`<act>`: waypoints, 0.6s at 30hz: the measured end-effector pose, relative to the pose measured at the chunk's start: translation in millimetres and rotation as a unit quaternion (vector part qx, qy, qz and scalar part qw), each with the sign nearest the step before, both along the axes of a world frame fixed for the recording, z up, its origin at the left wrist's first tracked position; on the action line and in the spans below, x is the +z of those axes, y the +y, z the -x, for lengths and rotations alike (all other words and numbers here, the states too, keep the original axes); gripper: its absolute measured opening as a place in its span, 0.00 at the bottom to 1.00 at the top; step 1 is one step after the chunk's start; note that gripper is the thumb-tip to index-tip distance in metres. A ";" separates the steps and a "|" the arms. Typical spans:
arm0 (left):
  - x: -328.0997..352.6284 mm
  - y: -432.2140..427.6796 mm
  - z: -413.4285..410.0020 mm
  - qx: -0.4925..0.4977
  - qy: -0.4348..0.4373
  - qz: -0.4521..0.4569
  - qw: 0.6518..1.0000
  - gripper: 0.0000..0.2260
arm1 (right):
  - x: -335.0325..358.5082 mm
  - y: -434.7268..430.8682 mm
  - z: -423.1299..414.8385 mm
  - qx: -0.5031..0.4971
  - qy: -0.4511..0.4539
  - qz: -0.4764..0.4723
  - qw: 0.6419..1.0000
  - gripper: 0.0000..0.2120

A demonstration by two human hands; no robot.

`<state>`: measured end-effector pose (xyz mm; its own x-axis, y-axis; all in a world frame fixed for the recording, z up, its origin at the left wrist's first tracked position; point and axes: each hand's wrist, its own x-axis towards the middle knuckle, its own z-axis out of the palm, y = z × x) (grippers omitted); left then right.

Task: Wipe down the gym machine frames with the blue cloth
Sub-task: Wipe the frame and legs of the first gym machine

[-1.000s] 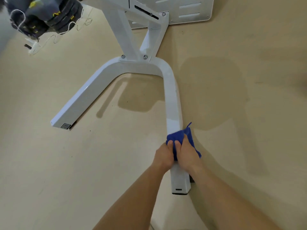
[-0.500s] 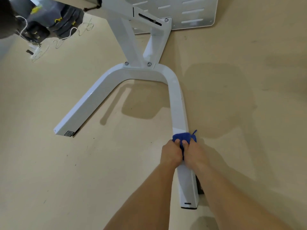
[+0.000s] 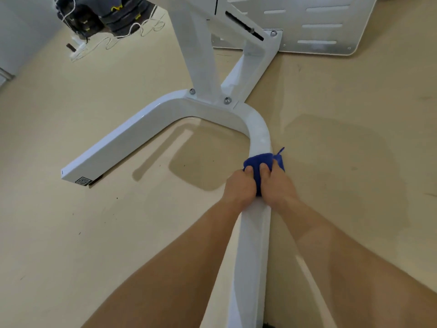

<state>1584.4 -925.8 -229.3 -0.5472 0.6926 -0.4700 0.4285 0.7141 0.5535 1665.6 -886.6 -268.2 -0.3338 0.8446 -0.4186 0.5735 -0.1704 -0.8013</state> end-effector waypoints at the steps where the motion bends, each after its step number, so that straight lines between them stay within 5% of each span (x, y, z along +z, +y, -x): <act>1: -0.2 11.1 2.1 0.005 -0.003 -0.003 1.000 0.21 | -2.1 11.1 2.2 -0.011 0.023 0.016 1.000 0.23; 11: -1.7 115.9 24.2 0.066 -0.048 -0.066 0.995 0.20 | -3.4 137.2 36.7 0.066 0.080 -0.035 0.994 0.17; 18: -11.8 158.1 51.5 0.200 -0.124 -0.108 0.966 0.22 | 1.0 193.0 77.1 0.118 0.083 -0.016 0.989 0.15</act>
